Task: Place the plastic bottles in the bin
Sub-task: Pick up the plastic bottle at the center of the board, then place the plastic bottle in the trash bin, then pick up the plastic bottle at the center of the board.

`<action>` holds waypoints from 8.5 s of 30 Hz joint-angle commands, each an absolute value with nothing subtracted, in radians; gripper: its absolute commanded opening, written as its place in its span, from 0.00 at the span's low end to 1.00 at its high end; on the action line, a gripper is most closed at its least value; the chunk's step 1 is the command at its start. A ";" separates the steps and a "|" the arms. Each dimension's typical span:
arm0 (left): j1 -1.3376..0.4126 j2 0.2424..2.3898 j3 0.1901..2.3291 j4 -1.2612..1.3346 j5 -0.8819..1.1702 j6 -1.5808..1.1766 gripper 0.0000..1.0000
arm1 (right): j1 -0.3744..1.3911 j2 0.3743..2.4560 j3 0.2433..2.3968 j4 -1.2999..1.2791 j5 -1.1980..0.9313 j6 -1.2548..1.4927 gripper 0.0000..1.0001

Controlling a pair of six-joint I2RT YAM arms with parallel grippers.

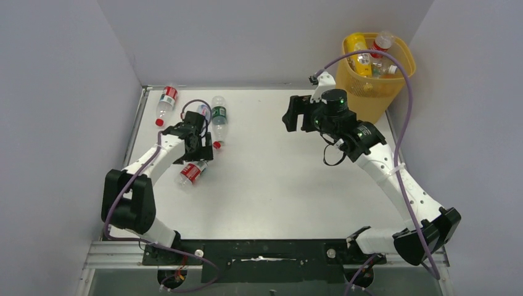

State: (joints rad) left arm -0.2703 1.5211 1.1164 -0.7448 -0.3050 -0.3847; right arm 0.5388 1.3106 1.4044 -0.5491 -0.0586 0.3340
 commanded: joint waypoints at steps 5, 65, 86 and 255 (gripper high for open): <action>-0.270 1.629 1.129 -0.684 -0.197 -0.345 0.91 | 0.555 1.236 1.372 -0.517 -0.022 0.347 0.86; -0.587 1.173 1.158 -0.507 0.402 -0.480 0.52 | 0.607 1.395 1.273 -0.098 -0.414 0.699 0.83; -0.605 1.188 1.132 -0.492 0.380 -0.474 0.57 | 0.608 1.430 1.288 -0.085 -0.441 0.709 0.19; -0.314 1.619 1.175 -0.351 -0.199 -0.425 0.61 | 0.351 1.154 1.513 -0.597 0.096 0.442 0.90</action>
